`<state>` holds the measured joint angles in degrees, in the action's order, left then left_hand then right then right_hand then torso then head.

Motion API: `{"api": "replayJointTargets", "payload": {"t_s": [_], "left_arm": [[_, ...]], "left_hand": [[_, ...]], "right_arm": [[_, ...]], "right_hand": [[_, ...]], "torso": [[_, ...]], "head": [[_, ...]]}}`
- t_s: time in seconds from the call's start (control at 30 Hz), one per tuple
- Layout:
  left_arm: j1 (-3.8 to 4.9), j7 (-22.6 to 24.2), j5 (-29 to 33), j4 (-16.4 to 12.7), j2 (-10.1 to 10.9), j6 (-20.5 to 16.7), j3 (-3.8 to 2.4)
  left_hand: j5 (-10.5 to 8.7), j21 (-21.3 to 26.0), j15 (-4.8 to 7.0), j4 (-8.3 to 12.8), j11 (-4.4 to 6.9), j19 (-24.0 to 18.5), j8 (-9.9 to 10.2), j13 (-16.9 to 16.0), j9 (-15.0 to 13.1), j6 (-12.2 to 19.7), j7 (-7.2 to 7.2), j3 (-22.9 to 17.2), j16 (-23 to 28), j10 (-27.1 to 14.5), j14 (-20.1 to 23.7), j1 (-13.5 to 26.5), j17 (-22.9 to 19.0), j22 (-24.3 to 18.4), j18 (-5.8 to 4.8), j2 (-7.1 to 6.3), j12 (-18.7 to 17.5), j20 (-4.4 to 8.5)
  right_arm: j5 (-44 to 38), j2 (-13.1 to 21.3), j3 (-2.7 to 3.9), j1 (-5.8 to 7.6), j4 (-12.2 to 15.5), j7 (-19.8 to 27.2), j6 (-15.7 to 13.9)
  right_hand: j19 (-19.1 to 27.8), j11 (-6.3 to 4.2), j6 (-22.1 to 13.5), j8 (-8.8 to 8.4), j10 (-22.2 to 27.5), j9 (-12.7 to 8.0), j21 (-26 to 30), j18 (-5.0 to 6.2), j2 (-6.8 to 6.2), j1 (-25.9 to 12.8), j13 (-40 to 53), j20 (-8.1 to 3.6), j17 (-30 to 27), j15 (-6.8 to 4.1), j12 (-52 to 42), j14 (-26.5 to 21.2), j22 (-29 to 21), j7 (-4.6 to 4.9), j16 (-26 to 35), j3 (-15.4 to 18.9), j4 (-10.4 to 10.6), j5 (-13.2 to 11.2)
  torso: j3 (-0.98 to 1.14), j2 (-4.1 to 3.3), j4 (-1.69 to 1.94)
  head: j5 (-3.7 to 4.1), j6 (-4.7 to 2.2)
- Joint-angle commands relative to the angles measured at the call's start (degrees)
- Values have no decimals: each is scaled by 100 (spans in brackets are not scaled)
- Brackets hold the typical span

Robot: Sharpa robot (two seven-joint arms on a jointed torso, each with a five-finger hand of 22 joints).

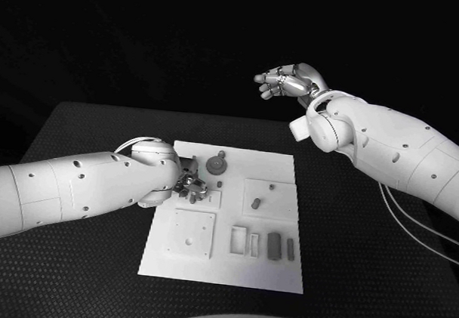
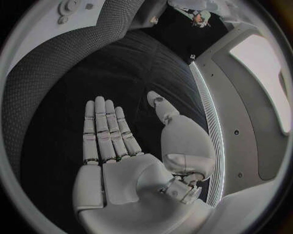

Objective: Assemble the parts on the task board

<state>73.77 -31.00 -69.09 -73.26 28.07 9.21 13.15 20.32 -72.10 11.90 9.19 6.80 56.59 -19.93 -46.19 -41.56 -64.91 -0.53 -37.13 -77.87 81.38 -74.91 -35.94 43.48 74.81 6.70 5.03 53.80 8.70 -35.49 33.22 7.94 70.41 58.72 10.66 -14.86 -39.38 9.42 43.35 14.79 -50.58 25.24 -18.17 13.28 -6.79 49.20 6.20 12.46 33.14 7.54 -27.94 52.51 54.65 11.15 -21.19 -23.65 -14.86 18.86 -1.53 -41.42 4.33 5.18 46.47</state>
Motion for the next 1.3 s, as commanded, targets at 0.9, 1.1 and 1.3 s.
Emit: {"api": "replayJointTargets", "payload": {"t_s": [0.9,1.1,1.3], "left_arm": [[-36,-151,26,72,7,55,31],[-36,-140,14,80,11,-7,30],[-36,-140,21,92,17,-39,29]], "left_hand": [[-1071,-55,55,-266,12,-88,21,110,-46,-468,113,391,-73,-66,79,357,-103,-25,83,-283,107,621],[-1733,-34,78,-384,28,-136,32,146,-61,-458,123,543,-91,-88,103,478,-137,-40,134,-567,129,648],[-1754,-28,83,-501,31,-151,26,152,-82,-450,126,631,-105,-96,116,619,-144,-49,153,-819,139,655]], "right_arm": [[-8,-1,2,-35,-14,36,79],[-8,1,2,-37,-11,36,81],[-8,7,2,-38,-10,35,79]], "right_hand": [[54,-4,-43,41,-34,-14,30,10,45,2,-21,-2,-5,42,31,-7,8,154,38,46,4,34],[55,-3,-45,40,-34,-16,32,11,43,1,-25,-1,-5,43,31,-8,9,155,40,48,4,34],[57,-3,-47,40,-33,-18,35,11,41,1,-29,0,-6,44,33,-10,9,156,43,50,4,34]], "torso": [[-1,0,-3],[2,1,-1],[0,0,2]], "head": [[11,-26],[14,-28],[18,-31]]}}
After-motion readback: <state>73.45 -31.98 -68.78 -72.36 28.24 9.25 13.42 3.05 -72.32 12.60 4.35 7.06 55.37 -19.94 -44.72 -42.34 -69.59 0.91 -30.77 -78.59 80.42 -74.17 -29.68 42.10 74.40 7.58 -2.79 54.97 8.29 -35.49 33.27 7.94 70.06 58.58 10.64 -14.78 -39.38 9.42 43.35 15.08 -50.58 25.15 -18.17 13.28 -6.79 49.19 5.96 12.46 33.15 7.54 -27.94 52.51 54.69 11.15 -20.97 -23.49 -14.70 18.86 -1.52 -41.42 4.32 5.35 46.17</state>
